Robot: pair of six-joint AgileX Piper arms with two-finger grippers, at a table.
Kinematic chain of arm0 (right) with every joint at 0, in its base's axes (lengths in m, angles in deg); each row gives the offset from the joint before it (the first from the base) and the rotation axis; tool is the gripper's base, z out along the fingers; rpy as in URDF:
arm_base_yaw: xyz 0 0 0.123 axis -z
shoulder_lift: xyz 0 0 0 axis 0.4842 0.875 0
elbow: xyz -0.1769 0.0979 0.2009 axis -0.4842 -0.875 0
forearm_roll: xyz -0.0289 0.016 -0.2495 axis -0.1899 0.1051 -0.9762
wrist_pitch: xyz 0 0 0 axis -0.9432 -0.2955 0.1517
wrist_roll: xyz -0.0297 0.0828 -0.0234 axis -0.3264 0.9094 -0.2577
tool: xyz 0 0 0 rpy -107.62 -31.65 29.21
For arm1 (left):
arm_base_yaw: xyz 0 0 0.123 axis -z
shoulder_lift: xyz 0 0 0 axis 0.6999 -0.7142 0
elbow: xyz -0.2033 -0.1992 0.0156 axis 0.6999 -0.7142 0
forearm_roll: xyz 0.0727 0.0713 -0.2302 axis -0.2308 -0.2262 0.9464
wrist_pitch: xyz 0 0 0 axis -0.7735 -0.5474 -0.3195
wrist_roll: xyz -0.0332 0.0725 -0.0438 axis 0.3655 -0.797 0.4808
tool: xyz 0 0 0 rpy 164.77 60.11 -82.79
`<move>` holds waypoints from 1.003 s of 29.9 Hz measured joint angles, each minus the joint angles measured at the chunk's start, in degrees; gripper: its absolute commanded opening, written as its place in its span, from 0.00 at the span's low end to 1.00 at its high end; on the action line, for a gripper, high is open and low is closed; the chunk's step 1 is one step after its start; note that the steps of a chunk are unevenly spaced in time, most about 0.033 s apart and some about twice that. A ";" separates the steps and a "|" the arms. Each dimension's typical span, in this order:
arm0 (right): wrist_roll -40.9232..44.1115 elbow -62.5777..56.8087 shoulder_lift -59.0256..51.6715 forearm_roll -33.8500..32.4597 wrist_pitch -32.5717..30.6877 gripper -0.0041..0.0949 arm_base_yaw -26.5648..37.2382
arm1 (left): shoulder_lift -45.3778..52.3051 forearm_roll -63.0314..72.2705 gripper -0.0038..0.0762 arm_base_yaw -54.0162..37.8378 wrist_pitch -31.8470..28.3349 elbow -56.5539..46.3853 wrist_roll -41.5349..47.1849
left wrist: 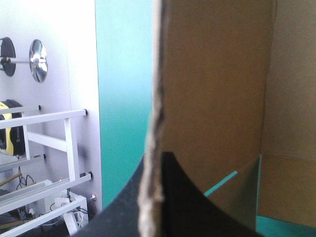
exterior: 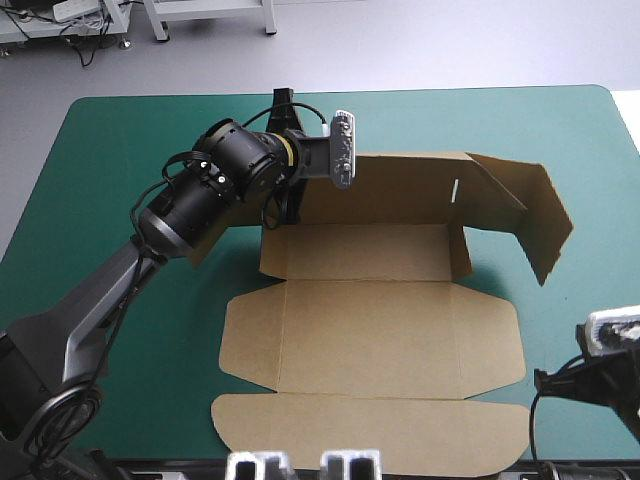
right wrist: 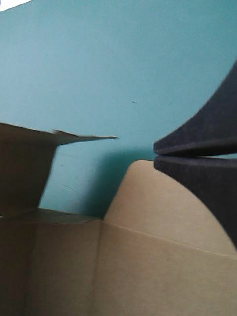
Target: Fold the box
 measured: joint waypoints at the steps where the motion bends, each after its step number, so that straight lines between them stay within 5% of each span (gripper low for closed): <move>1: 0.85 1.62 1.73 0.00 0.95 0.02 0.00 | 0.00 -0.30 0.04 0.88 -0.24 -0.40 1.11; 12: 5.45 23.31 24.05 2.62 3.85 0.02 0.00 | 0.95 -21.67 0.04 9.54 -8.44 -15.37 21.08; 23: 5.45 47.61 49.83 8.83 -4.11 0.02 0.00 | 1.16 -53.52 0.04 14.63 -13.33 -28.14 54.76; 30: 5.45 57.09 65.37 9.60 -6.62 0.02 0.00 | 1.16 -59.42 0.04 14.90 -13.73 -31.04 61.84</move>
